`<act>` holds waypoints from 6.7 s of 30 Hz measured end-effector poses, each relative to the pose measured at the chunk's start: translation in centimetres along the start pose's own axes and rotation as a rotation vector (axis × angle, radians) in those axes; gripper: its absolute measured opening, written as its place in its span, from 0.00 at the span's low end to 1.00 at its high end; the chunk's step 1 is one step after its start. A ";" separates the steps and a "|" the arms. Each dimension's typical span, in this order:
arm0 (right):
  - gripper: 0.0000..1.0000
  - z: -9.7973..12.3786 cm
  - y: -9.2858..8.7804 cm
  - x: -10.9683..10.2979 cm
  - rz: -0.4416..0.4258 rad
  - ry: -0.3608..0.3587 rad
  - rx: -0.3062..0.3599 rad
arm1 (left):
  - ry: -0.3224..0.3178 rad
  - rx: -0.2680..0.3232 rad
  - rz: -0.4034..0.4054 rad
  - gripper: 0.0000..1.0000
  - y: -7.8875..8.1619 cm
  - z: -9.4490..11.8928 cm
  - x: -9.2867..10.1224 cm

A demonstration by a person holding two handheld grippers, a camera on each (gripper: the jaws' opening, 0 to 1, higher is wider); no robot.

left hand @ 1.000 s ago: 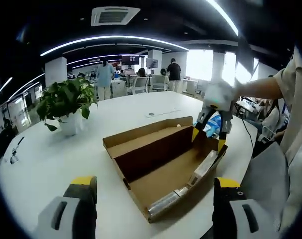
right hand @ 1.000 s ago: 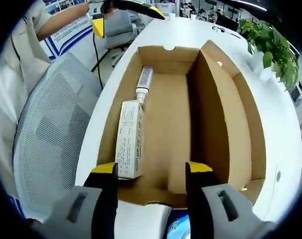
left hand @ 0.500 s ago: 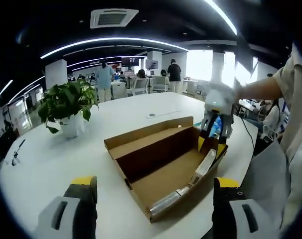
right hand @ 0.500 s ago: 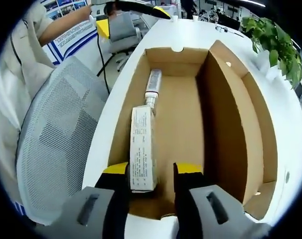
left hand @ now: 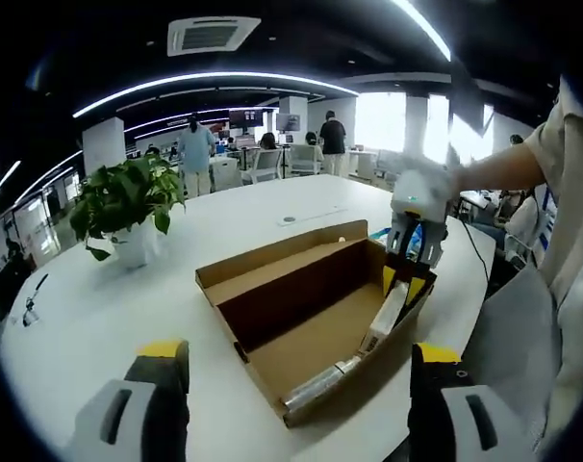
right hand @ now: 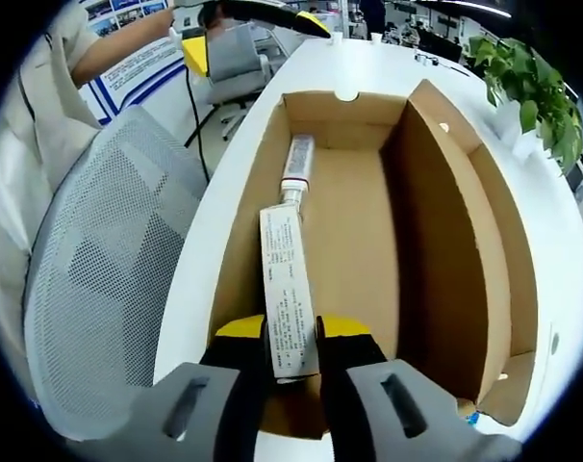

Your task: Operate the shoe box by opening the lid, removing the specified soft item, and placing it in the target area until the item is outside and the box remains undamaged.

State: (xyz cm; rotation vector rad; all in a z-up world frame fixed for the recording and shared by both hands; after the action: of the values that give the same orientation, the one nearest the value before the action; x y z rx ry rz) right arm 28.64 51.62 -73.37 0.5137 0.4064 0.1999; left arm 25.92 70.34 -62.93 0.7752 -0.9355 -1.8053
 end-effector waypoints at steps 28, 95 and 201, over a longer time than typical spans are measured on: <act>0.15 2.4 1.5 -0.7 0.022 -0.067 0.056 | -0.014 -0.006 -0.034 0.97 -0.4 0.3 0.8; 0.15 19.7 -1.5 -1.7 0.045 -0.327 0.129 | -0.056 -0.004 -0.049 1.00 -0.1 -1.5 2.4; 0.16 22.9 -30.5 7.0 -0.248 -0.318 -0.336 | -0.040 -0.123 -0.059 0.98 -2.7 -2.9 1.5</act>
State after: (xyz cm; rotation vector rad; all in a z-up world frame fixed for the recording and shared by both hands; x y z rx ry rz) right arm 47.25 17.59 -73.14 0.1555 0.1185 -0.0548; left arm 26.52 69.00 -66.90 0.6988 -0.8264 -1.9167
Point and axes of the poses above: the point that each gripper's makers call its tool centre point, and the gripper's own axes: z roughly backward along the fingers, x roughly to its right, y roughly out of its top, the point moved 1 cm from there along z, roughly backward along the fingers, and after that the axes turned 14 degrees about y, right-handed, at the moved point
